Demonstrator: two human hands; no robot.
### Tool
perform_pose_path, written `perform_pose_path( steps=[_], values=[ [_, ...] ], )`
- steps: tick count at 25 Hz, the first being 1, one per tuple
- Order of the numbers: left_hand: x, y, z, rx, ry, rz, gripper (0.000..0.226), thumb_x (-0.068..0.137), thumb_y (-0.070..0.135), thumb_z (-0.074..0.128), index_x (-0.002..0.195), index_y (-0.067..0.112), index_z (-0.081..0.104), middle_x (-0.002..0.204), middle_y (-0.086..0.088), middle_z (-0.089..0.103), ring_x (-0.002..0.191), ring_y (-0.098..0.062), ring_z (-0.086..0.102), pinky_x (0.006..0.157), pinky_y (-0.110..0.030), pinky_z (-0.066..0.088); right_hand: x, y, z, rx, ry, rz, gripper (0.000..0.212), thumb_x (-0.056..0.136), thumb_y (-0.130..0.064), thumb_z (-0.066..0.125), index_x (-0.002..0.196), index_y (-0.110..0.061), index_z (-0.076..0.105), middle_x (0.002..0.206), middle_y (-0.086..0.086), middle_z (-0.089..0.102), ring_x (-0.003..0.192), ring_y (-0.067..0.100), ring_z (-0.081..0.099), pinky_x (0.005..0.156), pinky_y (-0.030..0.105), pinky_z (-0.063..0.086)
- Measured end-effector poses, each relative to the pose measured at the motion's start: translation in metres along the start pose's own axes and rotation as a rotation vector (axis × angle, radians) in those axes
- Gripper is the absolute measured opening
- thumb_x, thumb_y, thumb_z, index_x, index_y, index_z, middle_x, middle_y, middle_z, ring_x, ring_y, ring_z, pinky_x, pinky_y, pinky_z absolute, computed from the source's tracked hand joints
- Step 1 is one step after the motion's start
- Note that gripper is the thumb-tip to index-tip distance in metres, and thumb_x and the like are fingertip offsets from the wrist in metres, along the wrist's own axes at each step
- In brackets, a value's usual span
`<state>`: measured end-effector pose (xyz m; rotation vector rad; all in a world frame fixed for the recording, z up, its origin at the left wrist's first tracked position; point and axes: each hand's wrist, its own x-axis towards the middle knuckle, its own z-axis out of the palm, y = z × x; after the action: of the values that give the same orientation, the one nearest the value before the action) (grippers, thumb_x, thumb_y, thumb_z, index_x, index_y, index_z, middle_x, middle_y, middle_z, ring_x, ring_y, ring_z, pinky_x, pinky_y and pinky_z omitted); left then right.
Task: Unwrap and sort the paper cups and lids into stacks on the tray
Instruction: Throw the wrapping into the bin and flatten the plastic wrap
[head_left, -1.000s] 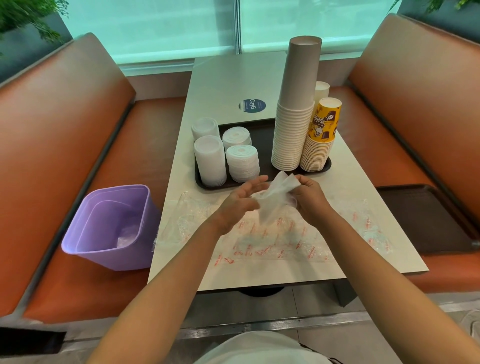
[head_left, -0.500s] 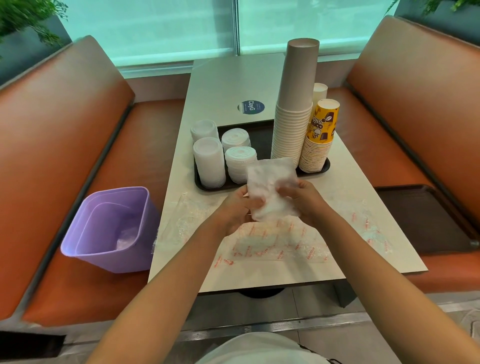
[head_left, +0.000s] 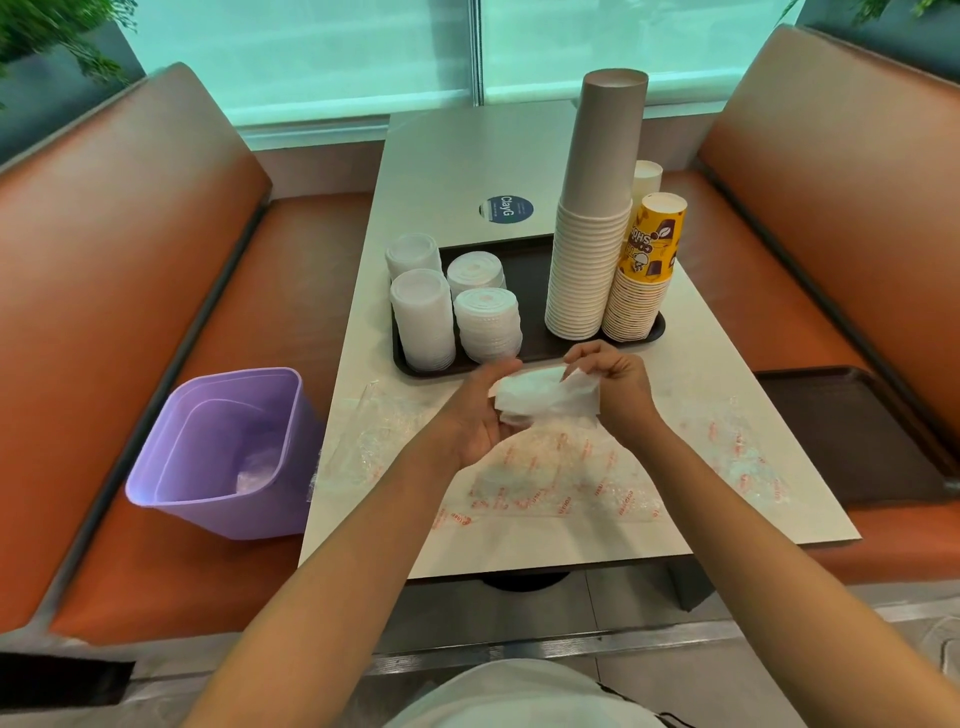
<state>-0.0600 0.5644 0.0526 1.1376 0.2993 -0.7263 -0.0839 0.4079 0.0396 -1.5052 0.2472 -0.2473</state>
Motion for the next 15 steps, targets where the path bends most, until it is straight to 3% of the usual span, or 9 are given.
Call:
perform_pose_path(
  steps=[2, 4, 7, 9, 11, 13, 15],
  values=[
    [0.001, 0.001, -0.001, 0.073, 0.026, 0.044, 0.031, 0.087, -0.006, 0.054, 0.109, 0.016, 0.054, 0.089, -0.01, 0.061, 0.062, -0.015, 0.063, 0.048, -0.024, 0.054, -0.003, 0.001, -0.003, -0.094, -0.017, -0.062, 0.049, 0.077, 0.027, 0.039, 0.075, -0.006, 0.074, 0.081, 0.001, 0.057, 0.078, 0.01, 0.053, 0.071, 0.012, 0.048],
    [0.001, 0.002, -0.004, 0.1, 0.055, 0.114, 0.044, 0.084, -0.016, 0.053, 0.116, 0.014, 0.052, 0.091, -0.01, 0.06, 0.067, -0.017, 0.062, 0.049, -0.025, 0.054, -0.004, 0.002, -0.009, -0.148, -0.016, -0.07, 0.041, 0.077, 0.027, 0.039, 0.088, 0.001, 0.07, 0.084, 0.0, 0.057, 0.083, 0.011, 0.053, 0.072, 0.013, 0.048],
    [0.001, 0.001, -0.008, 0.281, 0.121, 0.266, 0.05, 0.083, -0.013, 0.057, 0.124, 0.013, 0.049, 0.103, -0.013, 0.061, 0.084, -0.021, 0.06, 0.067, -0.029, 0.054, -0.001, -0.006, -0.015, 0.096, -0.033, 0.139, 0.015, 0.089, -0.013, 0.05, 0.095, -0.009, 0.064, 0.098, 0.001, 0.059, 0.092, 0.017, 0.056, 0.082, 0.03, 0.048],
    [0.0, -0.001, -0.005, 0.41, 0.133, 0.356, 0.05, 0.084, -0.011, 0.058, 0.127, 0.013, 0.048, 0.104, -0.012, 0.062, 0.083, -0.016, 0.06, 0.068, -0.022, 0.053, 0.005, -0.012, -0.017, 0.094, -0.2, 0.325, 0.027, 0.095, -0.034, 0.046, 0.119, -0.022, 0.051, 0.113, -0.001, 0.055, 0.102, 0.017, 0.054, 0.092, 0.038, 0.042],
    [-0.001, -0.002, 0.0, 0.482, 0.114, 0.409, 0.051, 0.084, -0.01, 0.058, 0.129, 0.013, 0.047, 0.102, -0.011, 0.063, 0.077, -0.01, 0.06, 0.062, -0.013, 0.052, 0.005, -0.015, -0.016, -0.021, -0.358, 0.433, 0.034, 0.093, -0.02, 0.054, 0.126, -0.025, 0.046, 0.118, 0.002, 0.053, 0.106, 0.022, 0.055, 0.09, 0.039, 0.048],
    [-0.001, 0.001, 0.003, 0.514, 0.126, 0.43, 0.051, 0.084, -0.009, 0.057, 0.129, 0.013, 0.047, 0.107, -0.012, 0.064, 0.079, -0.01, 0.06, 0.063, -0.013, 0.052, 0.004, -0.016, -0.015, -0.076, -0.384, 0.462, 0.039, 0.087, 0.004, 0.057, 0.116, -0.021, 0.055, 0.117, 0.008, 0.053, 0.1, 0.027, 0.058, 0.077, 0.033, 0.056],
    [0.001, 0.005, 0.002, 0.49, 0.195, 0.422, 0.05, 0.085, -0.007, 0.058, 0.129, 0.015, 0.048, 0.11, -0.01, 0.064, 0.082, -0.011, 0.06, 0.068, -0.017, 0.053, 0.002, -0.016, -0.014, -0.038, -0.355, 0.459, 0.039, 0.086, 0.013, 0.053, 0.108, -0.019, 0.058, 0.111, 0.009, 0.053, 0.088, 0.027, 0.06, 0.062, 0.027, 0.058]
  ],
)
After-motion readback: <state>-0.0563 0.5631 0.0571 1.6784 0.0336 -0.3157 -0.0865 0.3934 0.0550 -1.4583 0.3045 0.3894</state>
